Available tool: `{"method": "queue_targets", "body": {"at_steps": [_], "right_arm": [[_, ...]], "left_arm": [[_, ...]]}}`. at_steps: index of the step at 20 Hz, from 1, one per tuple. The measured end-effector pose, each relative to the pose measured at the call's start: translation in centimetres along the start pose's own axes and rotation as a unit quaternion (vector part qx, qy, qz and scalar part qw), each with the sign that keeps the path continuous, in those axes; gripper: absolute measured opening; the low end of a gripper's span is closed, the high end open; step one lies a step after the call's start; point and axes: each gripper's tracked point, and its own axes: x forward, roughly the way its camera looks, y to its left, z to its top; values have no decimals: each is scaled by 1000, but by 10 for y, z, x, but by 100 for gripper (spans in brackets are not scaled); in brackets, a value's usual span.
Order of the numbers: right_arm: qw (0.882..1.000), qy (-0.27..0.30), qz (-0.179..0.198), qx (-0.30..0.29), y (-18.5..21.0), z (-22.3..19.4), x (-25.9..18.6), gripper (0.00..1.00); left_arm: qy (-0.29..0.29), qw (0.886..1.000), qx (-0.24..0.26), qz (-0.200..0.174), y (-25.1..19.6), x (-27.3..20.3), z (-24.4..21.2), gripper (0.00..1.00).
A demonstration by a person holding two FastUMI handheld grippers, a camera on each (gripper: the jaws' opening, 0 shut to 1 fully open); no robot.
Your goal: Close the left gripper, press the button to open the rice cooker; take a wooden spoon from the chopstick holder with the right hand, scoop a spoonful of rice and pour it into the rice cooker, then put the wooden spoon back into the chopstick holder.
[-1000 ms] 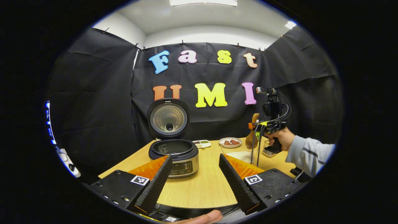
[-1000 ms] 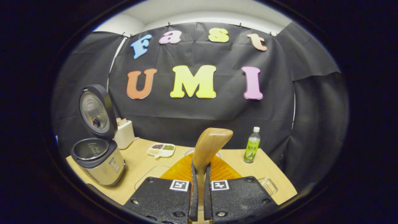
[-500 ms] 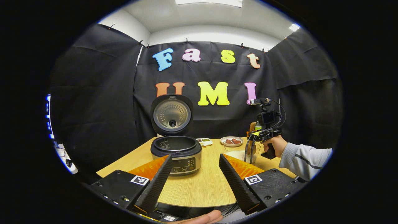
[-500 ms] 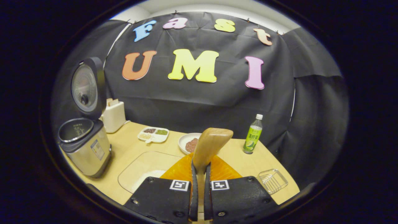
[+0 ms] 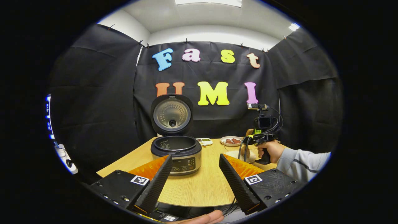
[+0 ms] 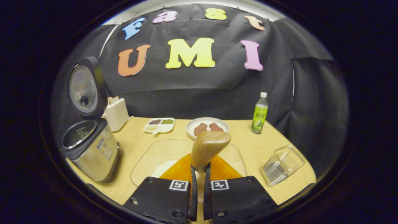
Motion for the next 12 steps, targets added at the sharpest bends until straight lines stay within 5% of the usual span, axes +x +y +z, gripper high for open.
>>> {"method": "queue_targets", "body": {"at_steps": [12], "right_arm": [[982, 18, 68, 178, 12, 4, -2, 13]], "left_arm": [[7, 1000, -12, 9, 14, -1, -6, 96]]}}
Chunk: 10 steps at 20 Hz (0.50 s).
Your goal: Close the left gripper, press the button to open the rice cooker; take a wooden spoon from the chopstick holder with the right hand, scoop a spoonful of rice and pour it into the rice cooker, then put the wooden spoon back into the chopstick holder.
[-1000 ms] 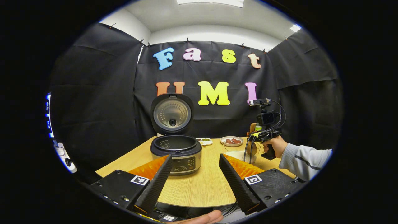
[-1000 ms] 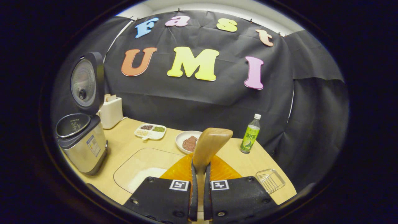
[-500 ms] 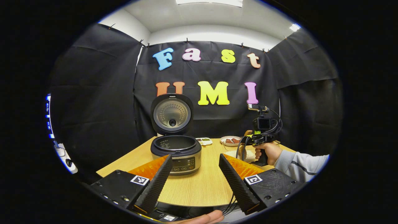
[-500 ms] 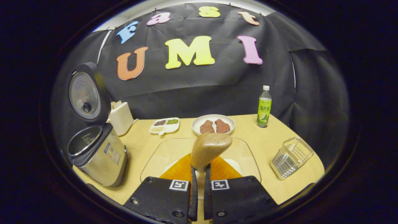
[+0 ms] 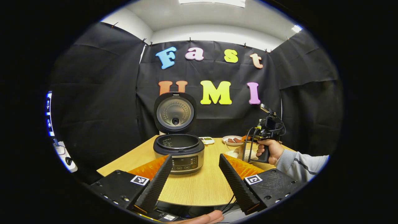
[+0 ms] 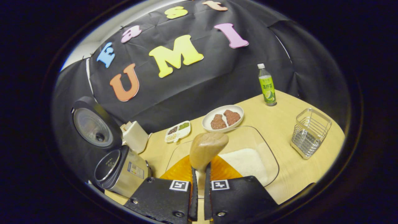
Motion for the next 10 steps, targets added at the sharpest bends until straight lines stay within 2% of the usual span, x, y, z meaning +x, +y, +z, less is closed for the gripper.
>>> {"method": "queue_targets", "body": {"at_steps": [5, 10], "right_arm": [[997, -15, 22, 75, -9, 14, -9, 13], [986, -32, 43, 156, -23, 30, -19, 13]], "left_arm": [[2, 1000, 4, 8, 9, -2, -2, 96], [9, 1000, 10, 12, 14, -3, -7, 96]]}}
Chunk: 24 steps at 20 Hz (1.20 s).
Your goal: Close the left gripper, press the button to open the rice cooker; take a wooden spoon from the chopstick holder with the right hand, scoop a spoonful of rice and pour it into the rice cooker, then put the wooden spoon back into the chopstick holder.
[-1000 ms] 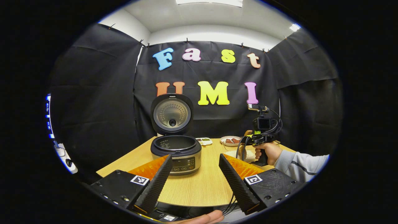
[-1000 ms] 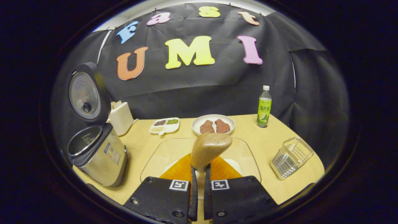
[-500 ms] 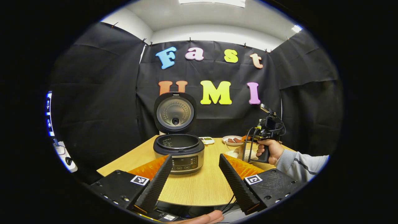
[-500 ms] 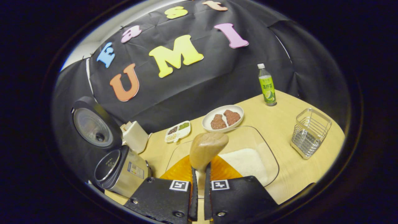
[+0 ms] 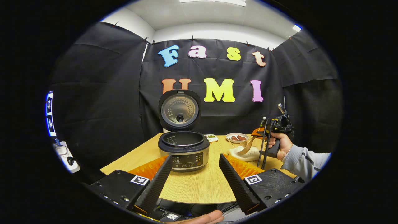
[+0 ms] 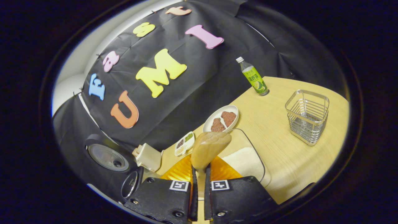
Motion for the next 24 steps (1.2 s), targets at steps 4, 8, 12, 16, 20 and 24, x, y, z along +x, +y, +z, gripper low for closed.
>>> {"method": "queue_targets", "body": {"at_steps": [4, 8, 12, 16, 20, 24], "right_arm": [[999, -16, 7, 50, -9, 17, -8, 13], [996, -19, 11, 85, -19, 23, -9, 13], [991, -25, 41, 128, -16, 31, -8, 13], [980, -18, 66, 185, -8, 33, -8, 13], [958, 17, 115, 261, 21, 26, -10, 12], [948, 36, 141, 283, 55, 14, -14, 12]], "left_arm": [[-2, 1000, -4, 1, 2, 0, 1, 96], [-2, 1000, -12, 3, 4, -3, 1, 96], [0, 1000, -5, 3, 5, -2, 1, 96], [-4, 1000, -6, -1, 7, -5, 3, 96], [-5, 1000, -6, 3, 13, -6, 2, 96], [-3, 1000, -4, 3, 16, -10, -2, 96]]}}
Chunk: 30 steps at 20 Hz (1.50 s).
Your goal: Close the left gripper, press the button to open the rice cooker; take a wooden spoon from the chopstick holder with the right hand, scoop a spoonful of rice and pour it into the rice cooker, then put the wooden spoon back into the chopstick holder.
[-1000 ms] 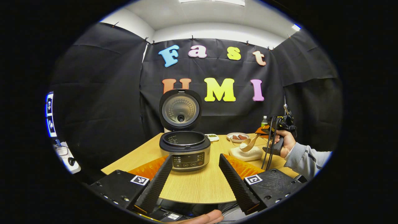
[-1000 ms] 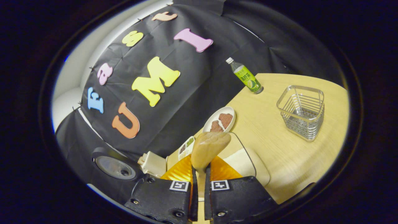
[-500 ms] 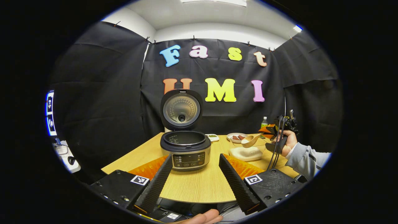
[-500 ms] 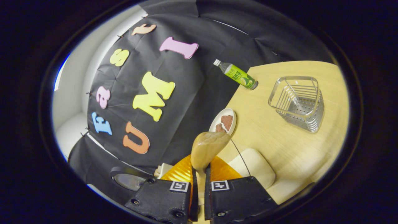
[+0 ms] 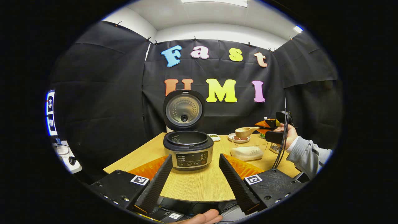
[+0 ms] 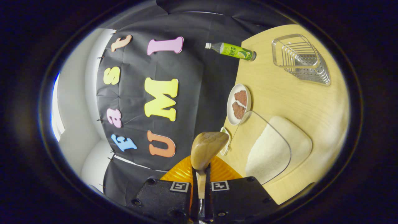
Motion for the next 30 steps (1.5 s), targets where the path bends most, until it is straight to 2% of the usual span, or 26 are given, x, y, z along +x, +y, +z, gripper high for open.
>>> {"method": "queue_targets", "body": {"at_steps": [3, 6, 7, 8, 12, 15, 16, 19, 22, 25, 28, 30], "right_arm": [[999, 23, 15, -19, 24, -31, 5, 12], [997, 41, 29, -51, 46, -61, 9, 12], [997, 46, 31, -58, 52, -68, 11, 12], [996, 50, 32, -66, 60, -77, 13, 13], [991, 52, 32, -120, 90, -110, 28, 13], [985, 56, 33, -158, 113, -141, 43, 10], [983, 56, 31, -171, 119, -151, 48, 14], [975, 53, 28, -216, 140, -174, 59, 13], [959, 43, 26, -280, 155, -189, 68, 13], [933, 24, 11, -358, 161, -199, 77, 10], [908, 20, 6, -418, 165, -215, 79, 13], [900, 19, 2, -436, 163, -224, 80, 11]], "left_arm": [[1, 1000, 0, -3, 3, -4, -1, 96], [-4, 1000, -11, -29, -8, -12, 2, 97], [-6, 1000, -5, -26, -4, -12, 2, 100], [-7, 1000, 2, -21, 0, -13, 1, 97], [-17, 1000, 19, -7, 11, -19, 2, 97], [-21, 1000, 16, 3, 23, -18, 2, 96], [-21, 1000, 11, 5, 26, -19, 3, 96], [-24, 1000, 5, 12, 36, -19, 4, 96], [-31, 999, -4, 18, 47, -25, 5, 96], [-37, 999, -15, 31, 62, -28, 9, 96], [-41, 998, -15, 37, 72, -32, 11, 98], [-43, 998, -13, 42, 77, -33, 12, 98]]}}
